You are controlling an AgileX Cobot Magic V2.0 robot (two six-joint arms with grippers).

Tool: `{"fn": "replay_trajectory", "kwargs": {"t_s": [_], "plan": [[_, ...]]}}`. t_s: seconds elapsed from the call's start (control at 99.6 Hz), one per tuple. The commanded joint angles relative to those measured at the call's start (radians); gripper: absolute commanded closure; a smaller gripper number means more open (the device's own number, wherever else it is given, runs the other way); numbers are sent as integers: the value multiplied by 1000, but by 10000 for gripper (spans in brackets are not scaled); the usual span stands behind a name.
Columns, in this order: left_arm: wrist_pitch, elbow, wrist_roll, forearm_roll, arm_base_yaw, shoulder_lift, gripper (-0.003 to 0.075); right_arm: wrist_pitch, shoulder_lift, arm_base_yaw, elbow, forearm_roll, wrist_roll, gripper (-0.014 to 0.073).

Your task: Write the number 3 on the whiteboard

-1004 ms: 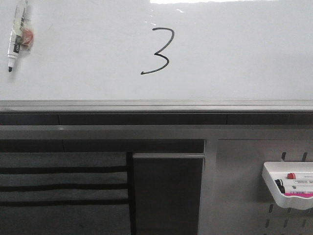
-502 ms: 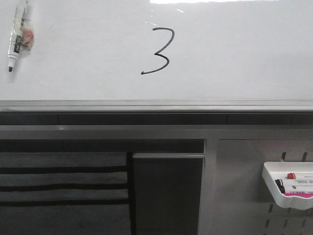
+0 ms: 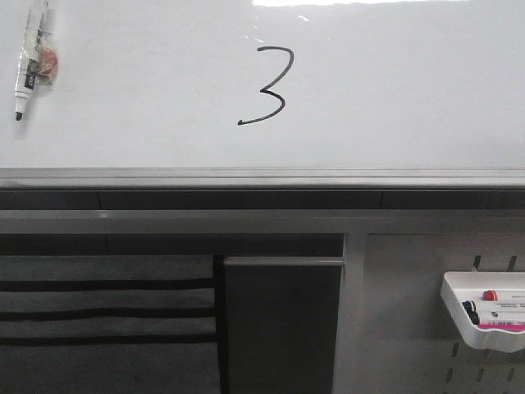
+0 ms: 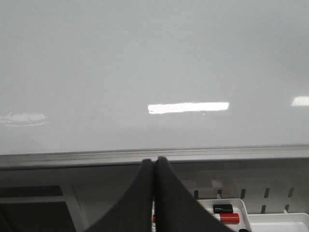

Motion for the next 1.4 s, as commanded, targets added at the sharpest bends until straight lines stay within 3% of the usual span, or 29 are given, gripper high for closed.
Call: {"fn": "replay_trajectory", "kwargs": {"t_s": [0.0,0.1,0.161,0.572,0.602,0.683,0.713,1.386], "plan": [[-74,7,-1,-8,4,-27,741,-235,-26,-5,92,49,-11,662],[-74,7,-1,-8,4,-27,741,-348,-65,19,197,50,-11,662],[-74,7,-1,-8,4,-27,741,-280,-107,49,191,36,-29,662],[-74,7,-1,-8,4,-27,741,-273,-98,74,195,30,-27,662],[-74,7,-1,-8,4,-27,741,-273,-98,74,195,-2,-2,662],[-74,7,-1,-8,4,-27,741,-311,-98,74,195,-308,250,662],[-74,7,-1,-8,4,-27,741,-332,-98,74,195,-353,290,662],[-74,7,-1,-8,4,-27,741,-342,-98,74,195,-323,286,662]]}}
